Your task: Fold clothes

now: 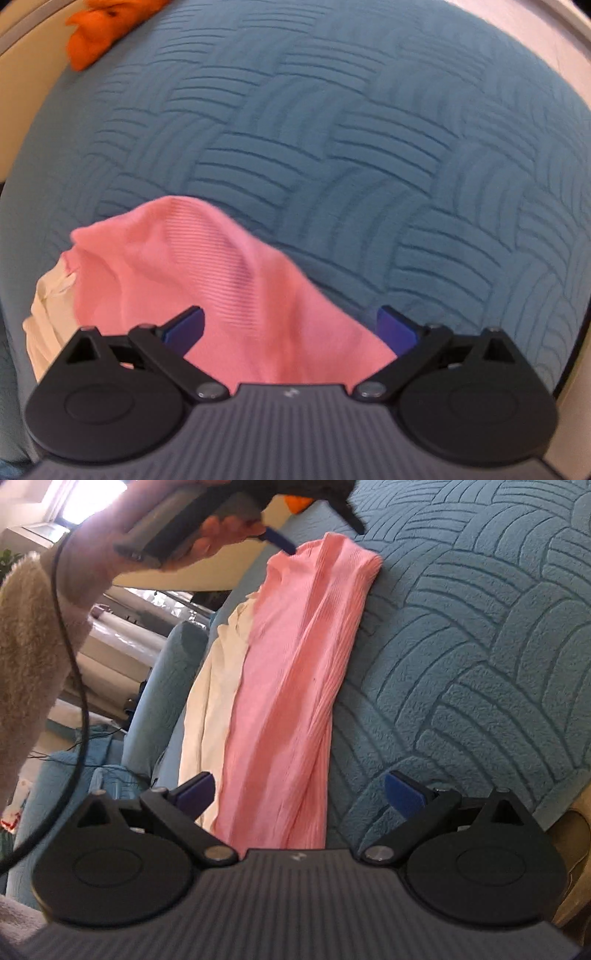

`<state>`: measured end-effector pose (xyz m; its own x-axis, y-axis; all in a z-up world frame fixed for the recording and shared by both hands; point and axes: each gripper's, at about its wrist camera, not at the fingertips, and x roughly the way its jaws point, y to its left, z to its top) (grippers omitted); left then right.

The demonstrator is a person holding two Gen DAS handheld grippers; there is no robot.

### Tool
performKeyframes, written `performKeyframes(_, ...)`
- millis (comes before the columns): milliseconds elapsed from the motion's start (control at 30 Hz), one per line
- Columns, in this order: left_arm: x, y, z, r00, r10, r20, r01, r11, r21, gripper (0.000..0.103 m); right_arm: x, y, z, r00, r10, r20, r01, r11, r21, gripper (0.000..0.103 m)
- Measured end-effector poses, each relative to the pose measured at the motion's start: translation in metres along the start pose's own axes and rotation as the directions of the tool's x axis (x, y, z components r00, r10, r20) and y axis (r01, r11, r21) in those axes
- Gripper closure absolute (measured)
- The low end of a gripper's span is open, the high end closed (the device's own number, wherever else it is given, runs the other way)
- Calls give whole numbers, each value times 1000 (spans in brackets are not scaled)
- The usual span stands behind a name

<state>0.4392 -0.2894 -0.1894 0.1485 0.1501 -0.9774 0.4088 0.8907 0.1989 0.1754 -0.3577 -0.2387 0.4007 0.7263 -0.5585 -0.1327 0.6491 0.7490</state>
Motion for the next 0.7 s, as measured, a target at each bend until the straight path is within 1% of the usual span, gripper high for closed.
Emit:
performKeyframes(33,10,-4,3,999,42,-34,-42,999,1,3,0,1,0,1000,-3,-8,3,1000,-4,2)
performKeyframes(100,24,-6,4,994,86,-65,-87,996,-14,1,5,2,0,1000,4,-19,-4,1000,-8,2)
performKeyframes(233,31,-3,4,994,90,-69,-94,994,-47,0,13,0,2,999,-6,-32,6,1000,4,2)
performKeyframes(300,26,-3,0,995,88,-44,-89,996,-21,6,13,0,4,1000,-3,-30,3,1000,3,2)
performKeyframes(333,24,-1,-1,997,62,-42,-64,997,-34,16,13,0,5,1000,-5,-25,5,1000,3,2)
performKeyframes(367,22,1,-2,999,32,-40,-34,998,-50,32,13,0,6,1000,-4,-21,4,1000,4,2)
performKeyframes(400,19,0,-3,999,21,-36,-23,999,-46,41,13,1,7,1000,-3,-18,3,1000,5,2)
performKeyframes(433,16,-3,-4,999,15,-31,-16,999,-36,58,13,1,7,1000,-2,-17,2,1000,5,2)
performKeyframes(467,14,-5,-5,1000,9,-27,-10,1000,-25,69,14,1,7,1000,-1,-20,1,1000,6,2)
performKeyframes(500,14,-6,-4,1000,10,-25,-10,1000,-21,74,17,2,7,1000,-1,-26,1,1000,3,1)
performKeyframes(533,14,-11,-6,999,33,-16,-33,999,8,77,18,1,7,1000,0,-25,0,1000,5,1)
performKeyframes(633,11,-7,-10,1000,23,4,-23,1000,14,79,18,-1,7,1000,3,-23,-2,1000,14,2)
performKeyframes(700,9,-2,-12,1000,6,12,-6,1000,11,80,17,-6,8,1000,25,-14,-25,999,43,2)
